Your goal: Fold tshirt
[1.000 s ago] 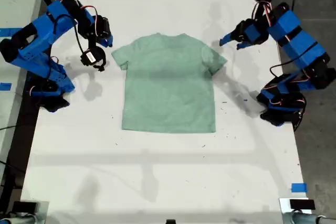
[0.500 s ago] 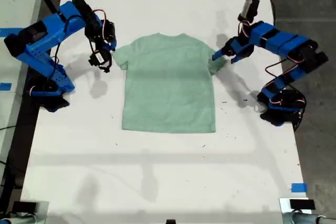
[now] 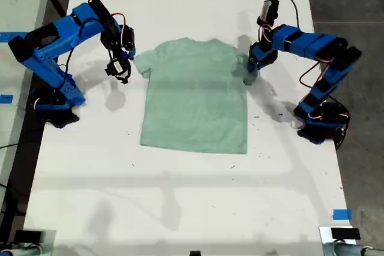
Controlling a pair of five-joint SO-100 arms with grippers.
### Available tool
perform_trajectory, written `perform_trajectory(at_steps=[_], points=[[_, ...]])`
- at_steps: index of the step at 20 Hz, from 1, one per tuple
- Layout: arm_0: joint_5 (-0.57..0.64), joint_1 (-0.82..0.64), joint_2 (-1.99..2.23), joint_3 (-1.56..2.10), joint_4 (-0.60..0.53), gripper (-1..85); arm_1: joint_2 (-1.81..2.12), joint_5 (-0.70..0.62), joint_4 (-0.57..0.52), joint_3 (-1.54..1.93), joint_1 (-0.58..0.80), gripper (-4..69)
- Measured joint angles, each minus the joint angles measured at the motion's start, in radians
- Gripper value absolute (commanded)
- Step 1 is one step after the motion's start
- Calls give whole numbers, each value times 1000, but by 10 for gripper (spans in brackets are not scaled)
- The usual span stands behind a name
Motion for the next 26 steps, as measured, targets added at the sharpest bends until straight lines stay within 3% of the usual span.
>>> perform_trajectory(at_steps=[6,9,13,18,19,22,23,26], points=[[0,0,0,0,0,1,147,12,273,-77,-61,-8],[0,0,0,0,0,1,186,66,351,-236,-156,-8],[0,0,0,0,0,1,115,196,330,-508,-333,-8],[-2,11,0,0,0,1,-179,291,114,-678,-451,-9],[-2,18,0,0,0,1,-245,298,58,-678,-459,90],[-12,29,0,0,0,1,-451,318,-32,-738,-469,235],[-17,29,0,0,0,1,-482,321,-14,-795,-474,365],[-20,34,0,0,0,1,-491,298,155,-966,-494,315]])
